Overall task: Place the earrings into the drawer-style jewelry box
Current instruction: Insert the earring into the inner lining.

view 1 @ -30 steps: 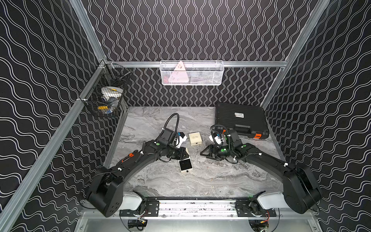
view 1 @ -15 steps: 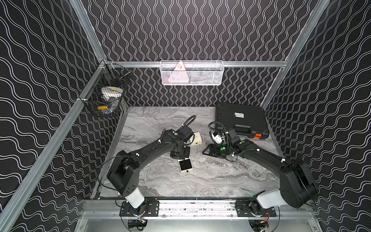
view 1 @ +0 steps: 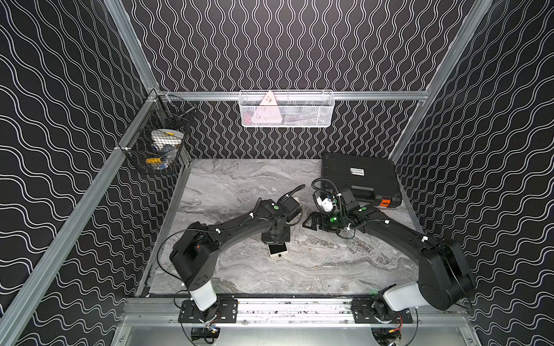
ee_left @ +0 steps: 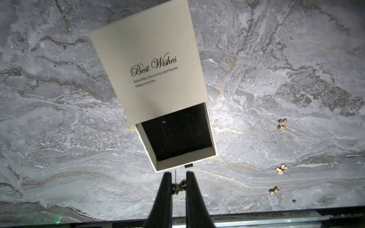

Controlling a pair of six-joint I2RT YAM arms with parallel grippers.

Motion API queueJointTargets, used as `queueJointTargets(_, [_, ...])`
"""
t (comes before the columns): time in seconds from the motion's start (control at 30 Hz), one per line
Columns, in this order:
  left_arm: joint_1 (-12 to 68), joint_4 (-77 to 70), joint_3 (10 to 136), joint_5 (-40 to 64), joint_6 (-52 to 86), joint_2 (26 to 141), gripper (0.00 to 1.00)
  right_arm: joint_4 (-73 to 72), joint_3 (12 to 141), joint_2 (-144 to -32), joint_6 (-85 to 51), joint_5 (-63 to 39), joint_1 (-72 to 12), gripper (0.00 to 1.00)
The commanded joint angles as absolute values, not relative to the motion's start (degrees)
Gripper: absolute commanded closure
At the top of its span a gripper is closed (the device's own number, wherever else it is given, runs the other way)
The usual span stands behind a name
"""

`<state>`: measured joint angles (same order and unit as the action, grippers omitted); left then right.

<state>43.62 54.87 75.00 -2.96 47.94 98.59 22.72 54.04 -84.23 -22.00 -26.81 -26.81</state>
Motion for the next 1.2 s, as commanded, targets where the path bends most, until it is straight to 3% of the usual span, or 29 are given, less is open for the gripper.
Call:
queueJointTargets(0.0, [43.8,55.1,75.5,-4.0,49.9,99.5,1.0,24.3,54.5,-84.0,-21.6,-25.9,-26.7,0.0])
queueJointTargets(1.17, [43.2,48.9,75.5,-4.0,46.5,106.0,1.0,23.8,53.8,-83.3,-22.2,-28.6,-26.4,0.0])
